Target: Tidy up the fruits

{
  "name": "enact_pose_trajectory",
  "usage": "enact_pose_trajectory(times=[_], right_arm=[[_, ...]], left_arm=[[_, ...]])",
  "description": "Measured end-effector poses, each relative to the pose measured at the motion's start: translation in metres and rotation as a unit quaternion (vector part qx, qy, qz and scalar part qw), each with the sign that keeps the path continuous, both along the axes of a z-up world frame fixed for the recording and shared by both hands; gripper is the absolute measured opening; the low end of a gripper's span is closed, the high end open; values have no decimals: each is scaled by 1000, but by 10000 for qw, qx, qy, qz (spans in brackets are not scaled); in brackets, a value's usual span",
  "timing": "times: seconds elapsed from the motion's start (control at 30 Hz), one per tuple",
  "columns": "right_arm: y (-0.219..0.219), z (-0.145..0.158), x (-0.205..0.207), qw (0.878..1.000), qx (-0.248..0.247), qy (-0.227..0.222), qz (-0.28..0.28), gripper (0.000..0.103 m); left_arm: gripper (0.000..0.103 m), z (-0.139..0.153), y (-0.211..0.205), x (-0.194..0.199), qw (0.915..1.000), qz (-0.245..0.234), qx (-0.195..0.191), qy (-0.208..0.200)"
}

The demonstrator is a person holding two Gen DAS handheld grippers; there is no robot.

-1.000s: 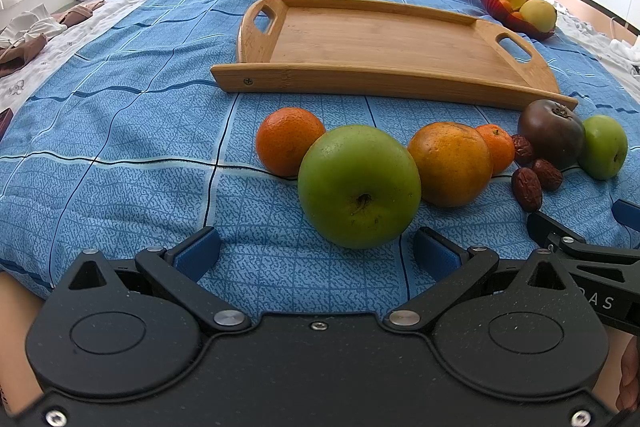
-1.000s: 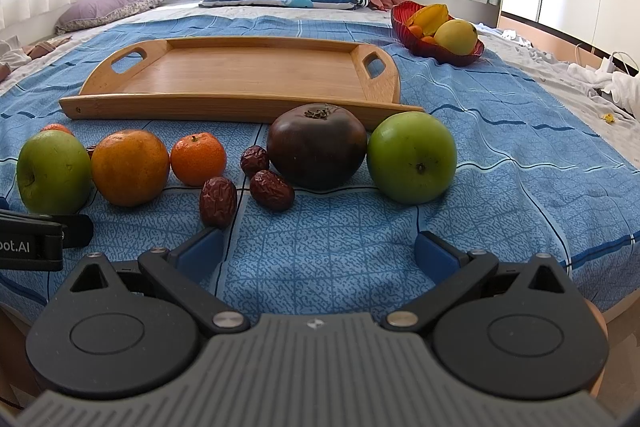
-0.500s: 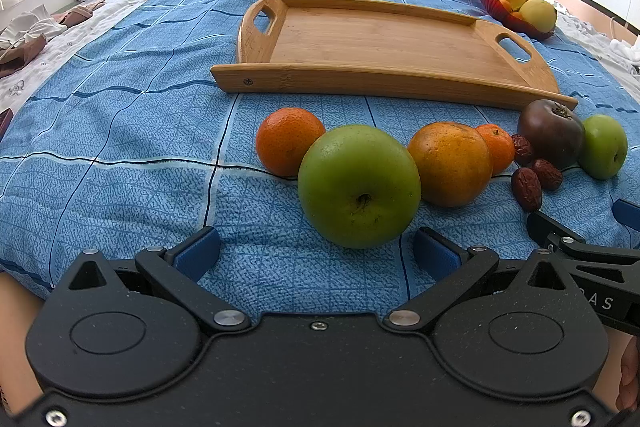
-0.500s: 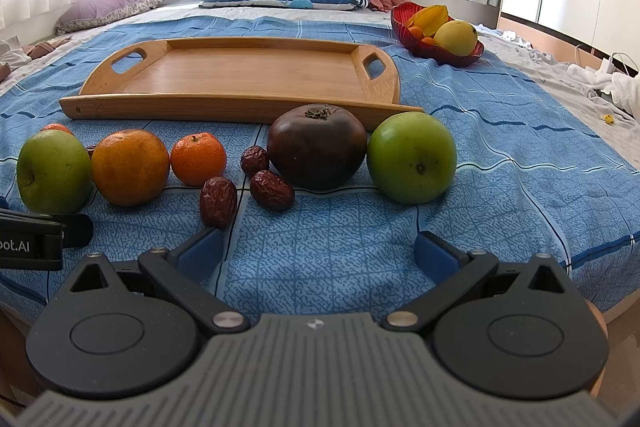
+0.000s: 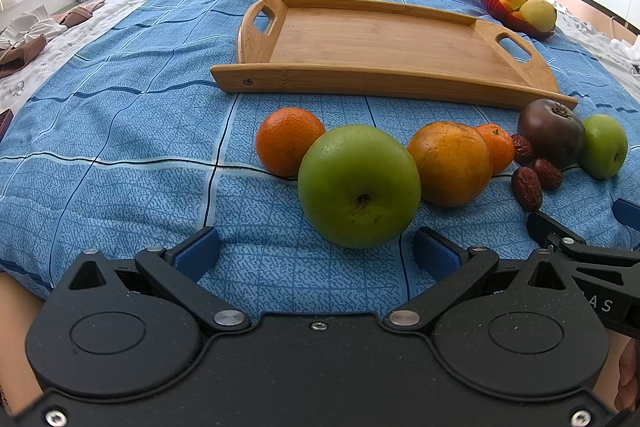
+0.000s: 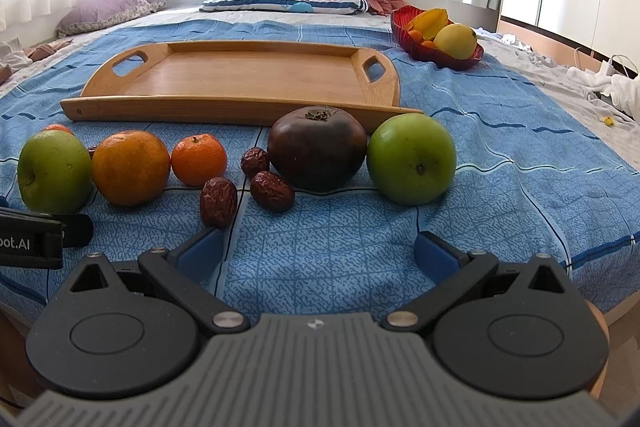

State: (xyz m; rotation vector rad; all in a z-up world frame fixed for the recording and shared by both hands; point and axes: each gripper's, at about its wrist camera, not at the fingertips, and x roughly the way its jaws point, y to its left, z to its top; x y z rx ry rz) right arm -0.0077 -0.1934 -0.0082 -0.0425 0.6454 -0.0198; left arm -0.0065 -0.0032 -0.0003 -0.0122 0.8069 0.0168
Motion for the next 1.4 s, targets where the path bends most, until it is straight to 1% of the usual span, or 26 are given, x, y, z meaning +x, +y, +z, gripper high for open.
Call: enact_pose_trajectory(times=[0.97, 1.07, 1.2, 1.27, 1.33, 1.4], right_arm=[[-2, 0, 2, 10000, 25, 30, -6, 103], [-1, 0, 1, 10000, 7, 28, -4, 103], [-1, 0, 2, 10000, -1, 50, 6, 103], [-2, 3, 2, 9999, 70, 60, -46, 103], [-2, 6, 1, 9999, 118, -12, -55, 103], [-4, 9, -1, 9997, 215, -80, 59, 103]], left_arm=[[103, 0, 1, 0, 10000, -4, 26, -22], [103, 5, -1, 0, 10000, -16, 29, -33], [103, 5, -1, 0, 9999, -36, 61, -84], [103, 4, 1, -1, 9999, 8, 14, -157], [103, 3, 1, -1, 9997, 75, 38, -242], [103, 4, -2, -1, 9995, 114, 94, -268]])
